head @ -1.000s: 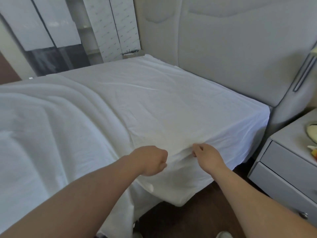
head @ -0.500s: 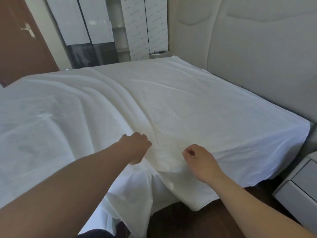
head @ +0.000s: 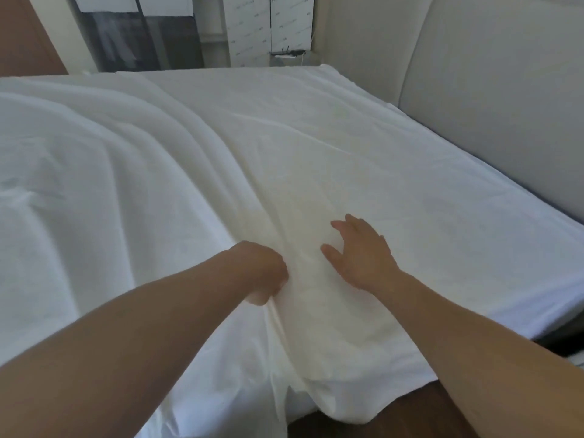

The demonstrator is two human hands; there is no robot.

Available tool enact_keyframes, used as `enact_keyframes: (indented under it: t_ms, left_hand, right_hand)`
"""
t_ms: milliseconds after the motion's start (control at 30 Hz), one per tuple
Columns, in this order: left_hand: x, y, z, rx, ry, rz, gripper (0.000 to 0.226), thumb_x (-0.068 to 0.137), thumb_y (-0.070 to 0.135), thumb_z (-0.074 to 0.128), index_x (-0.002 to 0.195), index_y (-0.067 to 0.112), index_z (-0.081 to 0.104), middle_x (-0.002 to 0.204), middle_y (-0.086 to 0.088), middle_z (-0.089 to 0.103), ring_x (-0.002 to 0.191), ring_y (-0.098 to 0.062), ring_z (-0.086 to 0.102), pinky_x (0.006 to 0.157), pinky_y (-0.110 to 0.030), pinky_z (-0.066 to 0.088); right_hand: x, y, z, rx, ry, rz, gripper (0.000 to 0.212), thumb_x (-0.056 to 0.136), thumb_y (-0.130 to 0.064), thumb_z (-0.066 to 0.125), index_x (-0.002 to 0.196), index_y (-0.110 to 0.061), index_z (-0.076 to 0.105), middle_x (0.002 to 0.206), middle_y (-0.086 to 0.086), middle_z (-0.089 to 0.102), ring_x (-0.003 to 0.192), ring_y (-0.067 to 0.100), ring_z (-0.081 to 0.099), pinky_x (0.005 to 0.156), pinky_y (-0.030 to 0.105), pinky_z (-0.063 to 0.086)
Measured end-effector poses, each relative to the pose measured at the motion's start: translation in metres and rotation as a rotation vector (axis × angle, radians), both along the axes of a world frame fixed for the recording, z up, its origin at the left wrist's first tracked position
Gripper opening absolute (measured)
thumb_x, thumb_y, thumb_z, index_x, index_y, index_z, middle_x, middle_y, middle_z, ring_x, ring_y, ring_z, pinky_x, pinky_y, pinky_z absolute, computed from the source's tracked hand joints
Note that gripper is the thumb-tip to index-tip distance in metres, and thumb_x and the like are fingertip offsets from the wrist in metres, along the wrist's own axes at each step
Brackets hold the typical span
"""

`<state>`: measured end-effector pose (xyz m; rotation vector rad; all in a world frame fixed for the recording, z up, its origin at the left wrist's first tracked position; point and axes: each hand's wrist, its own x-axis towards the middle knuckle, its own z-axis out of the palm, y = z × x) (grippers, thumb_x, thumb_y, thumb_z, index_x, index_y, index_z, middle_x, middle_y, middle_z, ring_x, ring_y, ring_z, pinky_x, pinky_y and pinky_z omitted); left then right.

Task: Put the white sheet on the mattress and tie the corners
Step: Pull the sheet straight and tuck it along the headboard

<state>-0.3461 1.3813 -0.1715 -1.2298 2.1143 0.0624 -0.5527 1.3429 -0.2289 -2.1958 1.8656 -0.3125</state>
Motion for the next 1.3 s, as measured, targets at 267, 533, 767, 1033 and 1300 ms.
enact_keyframes:
  t_ms: [267,533,767,1033,1300]
  left_hand:
    - [0.019,-0.019,-0.017,0.105,0.184,-0.037,0.023,0.094,0.018,0.054,0.105,0.035,0.065,0.082,0.013,0.048,0.089,-0.018,0.051,0.078,-0.032,0.045]
    - [0.026,-0.006,-0.027,0.086,0.281,0.072,0.018,0.087,0.022,0.053,0.098,0.028,0.067,0.095,0.008,0.065,0.090,-0.019,0.059,0.083,-0.035,0.052]
    - [0.030,0.014,-0.030,0.081,0.325,0.093,0.015,0.091,0.022,0.053,0.097,0.026,0.066,0.100,0.006,0.065,0.094,-0.022,0.061,0.086,-0.039,0.053]
    - [0.044,0.070,-0.052,-0.277,0.555,0.026,0.016,0.091,0.015,0.052,0.097,0.023,0.065,0.101,0.006,0.062,0.098,-0.022,0.060,0.082,-0.034,0.051]
    - [0.088,0.182,-0.063,-0.341,0.353,0.159,0.056,0.101,0.053,0.046,0.149,0.023,0.043,0.151,0.001,0.044,0.139,-0.026,0.043,0.118,-0.055,0.032]
  right_hand:
    - [0.029,-0.048,-0.047,0.121,0.232,-0.016,0.081,0.090,-0.082,0.007,0.161,-0.042,0.000,0.172,-0.006,-0.007,0.157,0.027,-0.012,0.118,0.068,-0.006]
    - [0.019,-0.036,-0.053,0.072,0.262,0.054,0.077,0.092,-0.079,0.003,0.160,-0.043,-0.003,0.172,-0.007,-0.008,0.158,0.023,-0.011,0.121,0.064,-0.006]
    - [0.009,-0.006,-0.051,0.042,0.272,0.089,0.070,0.097,-0.071,0.004,0.160,-0.043,-0.001,0.172,-0.008,-0.006,0.158,0.022,-0.008,0.123,0.061,-0.003]
    - [0.005,0.044,-0.055,0.023,0.221,0.037,0.063,0.102,-0.062,0.007,0.161,-0.040,0.009,0.172,-0.005,0.001,0.158,0.023,0.000,0.123,0.062,0.000]
    - [0.046,0.156,-0.033,-0.130,-0.362,-0.159,0.060,0.096,-0.053,0.026,0.074,-0.013,0.064,0.077,0.000,0.065,0.075,0.022,0.061,0.081,0.047,0.053]
